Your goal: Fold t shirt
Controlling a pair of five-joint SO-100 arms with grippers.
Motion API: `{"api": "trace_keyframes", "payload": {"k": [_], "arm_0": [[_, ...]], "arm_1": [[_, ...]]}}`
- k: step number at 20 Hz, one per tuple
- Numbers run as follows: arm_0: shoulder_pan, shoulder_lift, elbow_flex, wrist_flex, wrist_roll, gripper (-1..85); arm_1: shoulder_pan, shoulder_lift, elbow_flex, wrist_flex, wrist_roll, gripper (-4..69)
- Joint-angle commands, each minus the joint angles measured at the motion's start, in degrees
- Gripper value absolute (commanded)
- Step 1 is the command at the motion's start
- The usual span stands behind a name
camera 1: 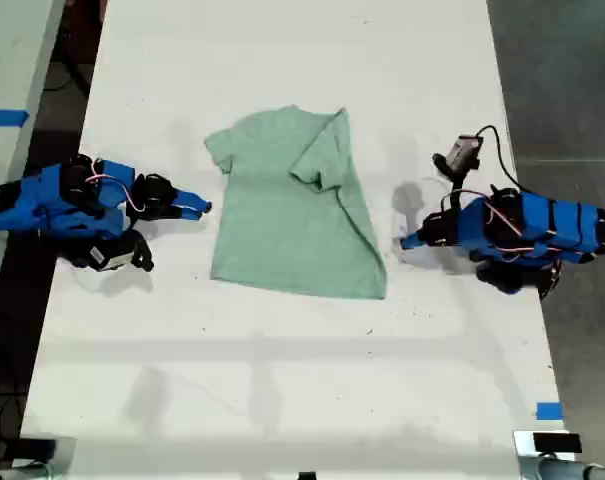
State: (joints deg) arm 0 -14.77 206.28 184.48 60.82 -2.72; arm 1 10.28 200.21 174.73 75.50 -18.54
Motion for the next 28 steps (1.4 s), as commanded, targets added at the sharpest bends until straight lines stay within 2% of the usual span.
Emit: {"api": "trace_keyframes", "payload": {"k": [1, 4, 6, 8, 12, 13, 14, 16, 19, 23, 28], "arm_0": [[0.09, 0.35, 0.18, -5.36, 0.79, 0.0], [-0.09, 0.35, -1.93, -4.57, 2.46, -0.1], [-1.58, -0.09, -7.29, -1.76, 2.11, -0.1], [-5.01, -8.17, -17.05, 1.23, 4.66, -0.1], [-17.23, -48.96, -44.74, 4.75, 20.39, 0.0], [-21.27, -57.3, -51.94, 5.8, 25.75, 3.5], [-25.66, -63.37, -56.87, 6.06, 30.67, 12.5], [-34.54, -73.74, -62.05, 4.83, 39.37, 16.0], [-41.22, -88.51, -67.06, -0.53, 49.22, 18.3], [-45.0, -104.15, -77.61, -1.93, 53.7, 18.8], [-46.14, -120.5, -82.27, -2.2, 54.67, 16.7]], "arm_1": [[3.87, 1.05, 2.64, 1.32, 11.07, 1.2], [3.96, 1.05, 2.64, 1.32, 10.46, 1.2], [4.39, 1.05, 2.64, 1.14, 10.2, 1.2], [4.39, 1.05, 2.64, 1.14, 10.2, 1.2], [4.31, 1.05, 2.64, 1.14, 10.11, 1.2], [4.31, 1.05, 2.64, 1.14, 10.11, 1.2], [4.31, 1.05, 2.64, 1.14, 10.02, 1.2], [4.04, 1.05, 2.64, 1.14, 10.02, 1.2], [4.22, 1.05, 2.64, 1.05, 9.67, 1.2], [3.96, 1.05, 2.64, 1.05, 9.67, 1.2], [3.87, 1.05, 2.64, 1.05, 9.67, 1.2]]}}
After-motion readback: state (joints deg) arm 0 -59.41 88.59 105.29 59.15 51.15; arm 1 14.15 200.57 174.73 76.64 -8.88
